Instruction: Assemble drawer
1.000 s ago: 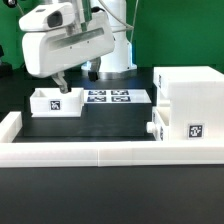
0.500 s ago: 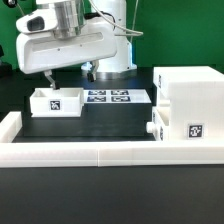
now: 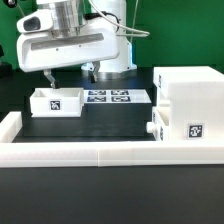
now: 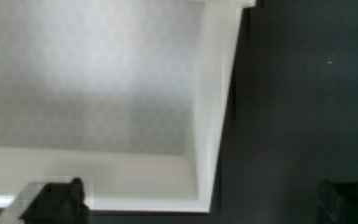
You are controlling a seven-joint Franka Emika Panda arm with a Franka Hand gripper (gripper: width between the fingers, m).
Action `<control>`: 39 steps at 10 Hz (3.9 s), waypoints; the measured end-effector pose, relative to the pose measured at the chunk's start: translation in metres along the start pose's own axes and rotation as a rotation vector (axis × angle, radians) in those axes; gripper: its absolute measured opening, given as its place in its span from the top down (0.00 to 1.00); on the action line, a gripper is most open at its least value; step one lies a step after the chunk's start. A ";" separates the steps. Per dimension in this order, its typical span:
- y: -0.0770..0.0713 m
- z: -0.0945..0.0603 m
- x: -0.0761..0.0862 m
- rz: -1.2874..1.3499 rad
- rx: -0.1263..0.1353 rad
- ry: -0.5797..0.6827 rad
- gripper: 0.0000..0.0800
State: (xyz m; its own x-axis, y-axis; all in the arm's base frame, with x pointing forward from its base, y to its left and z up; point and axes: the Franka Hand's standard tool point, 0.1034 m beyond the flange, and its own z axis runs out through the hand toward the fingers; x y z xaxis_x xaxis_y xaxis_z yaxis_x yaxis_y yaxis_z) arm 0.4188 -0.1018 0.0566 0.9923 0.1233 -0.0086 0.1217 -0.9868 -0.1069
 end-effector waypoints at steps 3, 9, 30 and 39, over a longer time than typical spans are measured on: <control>-0.008 0.023 -0.028 0.027 -0.039 0.029 0.19; -0.014 0.052 -0.034 -0.002 -0.065 0.060 0.19; -0.033 0.009 0.012 -0.137 0.007 -0.042 0.95; -0.030 0.008 0.048 -0.831 0.024 -0.056 0.95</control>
Offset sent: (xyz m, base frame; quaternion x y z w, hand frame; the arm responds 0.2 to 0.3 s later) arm -0.0270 0.0014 -0.0218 -0.0826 0.0151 0.0239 0.9962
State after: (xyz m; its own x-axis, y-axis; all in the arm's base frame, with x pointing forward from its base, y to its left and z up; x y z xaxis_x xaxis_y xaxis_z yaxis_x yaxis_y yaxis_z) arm 0.4627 -0.0653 0.0513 0.5766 0.8164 0.0328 0.8131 -0.5694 -0.1210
